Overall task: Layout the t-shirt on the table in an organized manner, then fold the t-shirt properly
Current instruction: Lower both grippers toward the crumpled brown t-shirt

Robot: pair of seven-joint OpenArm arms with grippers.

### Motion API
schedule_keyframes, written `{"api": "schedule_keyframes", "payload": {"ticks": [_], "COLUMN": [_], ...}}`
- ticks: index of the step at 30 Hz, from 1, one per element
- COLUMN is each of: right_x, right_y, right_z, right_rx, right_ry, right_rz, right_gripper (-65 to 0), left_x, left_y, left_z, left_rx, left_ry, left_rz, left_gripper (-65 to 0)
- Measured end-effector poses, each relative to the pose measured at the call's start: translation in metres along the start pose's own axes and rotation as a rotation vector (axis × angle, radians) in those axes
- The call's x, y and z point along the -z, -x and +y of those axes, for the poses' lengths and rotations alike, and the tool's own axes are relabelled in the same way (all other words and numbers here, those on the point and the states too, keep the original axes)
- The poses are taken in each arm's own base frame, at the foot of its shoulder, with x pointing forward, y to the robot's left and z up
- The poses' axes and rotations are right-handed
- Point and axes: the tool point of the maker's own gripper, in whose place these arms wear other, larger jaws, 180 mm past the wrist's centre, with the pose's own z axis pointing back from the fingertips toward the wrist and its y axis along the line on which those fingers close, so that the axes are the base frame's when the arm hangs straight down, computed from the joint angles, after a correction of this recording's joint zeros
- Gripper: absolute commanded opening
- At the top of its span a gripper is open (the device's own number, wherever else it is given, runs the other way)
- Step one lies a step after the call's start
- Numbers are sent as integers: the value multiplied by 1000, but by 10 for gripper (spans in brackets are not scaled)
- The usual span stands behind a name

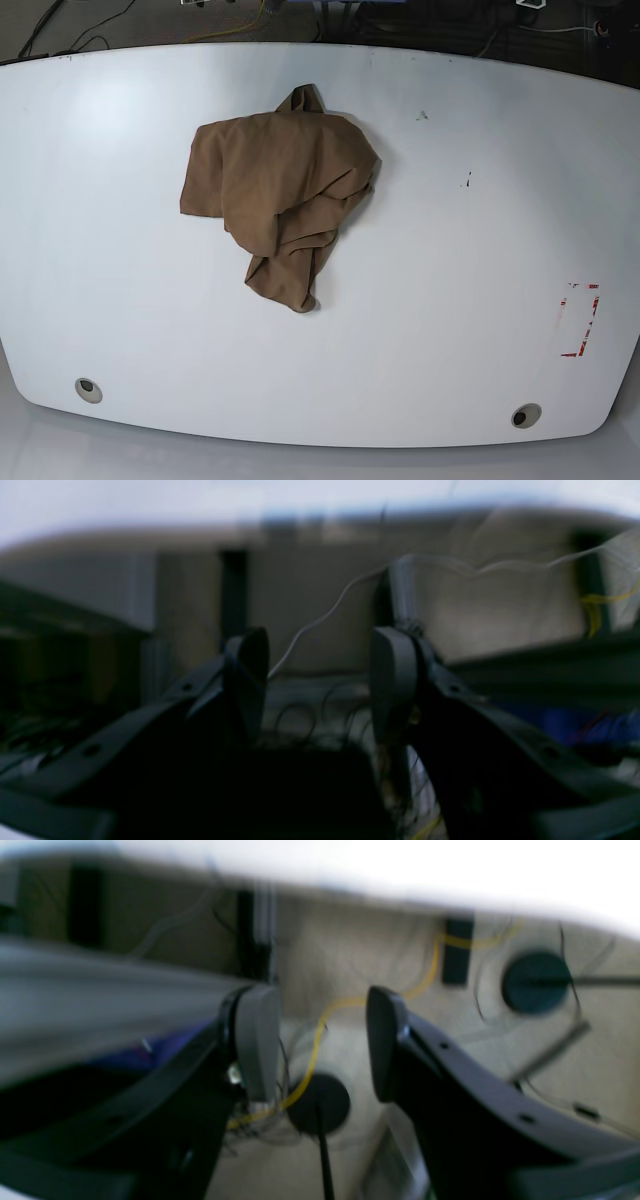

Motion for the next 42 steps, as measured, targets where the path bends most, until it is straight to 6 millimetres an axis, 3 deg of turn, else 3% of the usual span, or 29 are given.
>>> {"api": "schedule_keyframes", "payload": {"ticks": [6, 11, 23, 29, 42], "right_x": [8, 13, 27, 33, 47], "right_y": [-19, -32, -60, -71, -109], "right_z": [-1, -2, -3, -4, -7], "right_rx": [-4, -6, -6, -6, -13], "right_ry": [-1, 2, 7, 9, 15], "right_rz": [-67, -106, -185, -215, -316], "right_gripper": [-382, -382, -382, -382, -380], "left_x": [17, 25, 36, 38, 56], "left_y": [-19, -30, -65, -70, -100], "left_z": [-5, 5, 2, 2, 5], "left_rx": [-12, 1, 23, 26, 31], "left_ry": [36, 3, 13, 14, 9], "left_rz": [-66, -100, -196, -210, -303], "left_gripper": [-359, -359, -359, -358, -357]}}
